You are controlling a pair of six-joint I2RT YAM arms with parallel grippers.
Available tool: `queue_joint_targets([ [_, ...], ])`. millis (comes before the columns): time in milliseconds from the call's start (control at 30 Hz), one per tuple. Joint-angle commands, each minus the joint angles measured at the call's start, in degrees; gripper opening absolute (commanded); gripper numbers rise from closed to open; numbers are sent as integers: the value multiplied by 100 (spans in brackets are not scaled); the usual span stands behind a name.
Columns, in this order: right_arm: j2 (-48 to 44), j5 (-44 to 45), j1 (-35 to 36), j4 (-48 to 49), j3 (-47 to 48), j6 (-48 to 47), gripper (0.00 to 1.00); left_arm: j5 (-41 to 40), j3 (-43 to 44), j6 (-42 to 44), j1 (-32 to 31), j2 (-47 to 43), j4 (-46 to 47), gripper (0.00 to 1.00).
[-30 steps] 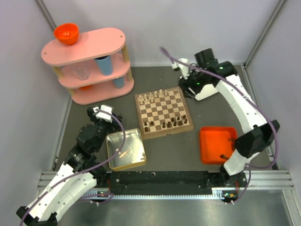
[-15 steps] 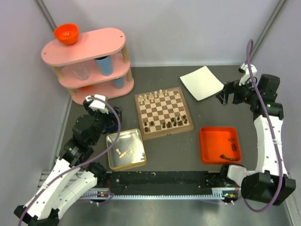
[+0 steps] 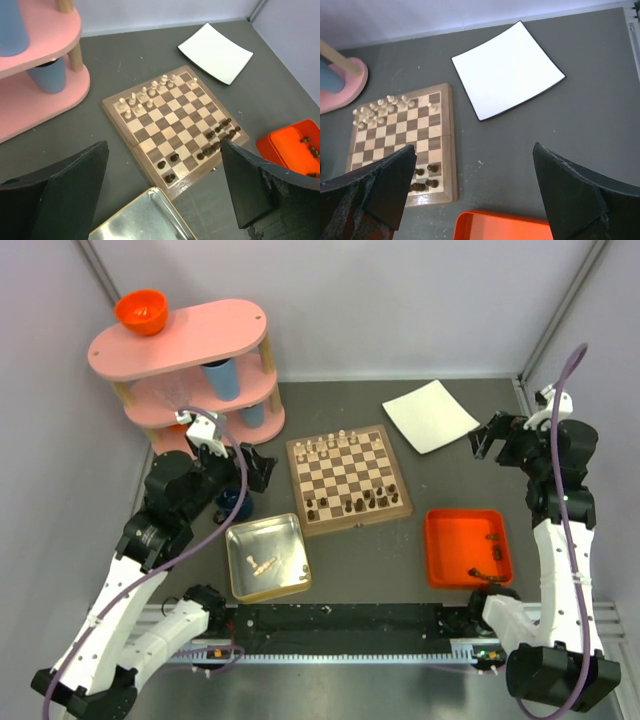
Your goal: Set up the chess pieces on the board
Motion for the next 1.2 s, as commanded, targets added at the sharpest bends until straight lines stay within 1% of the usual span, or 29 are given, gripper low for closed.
queue_joint_targets([
  [0, -211, 650, -12, 288, 7, 622, 99, 271, 350, 35, 32, -141, -181, 99],
  [300, -273, 984, -21, 217, 42, 719, 99, 323, 166, 62, 32, -317, -198, 99],
  [567, -290, 782, -21, 191, 51, 790, 99, 270, 69, 71, 32, -387, -163, 99],
  [1167, -290, 932, -12, 209, -11, 781, 99, 209, 25, 185, 32, -396, -128, 99],
])
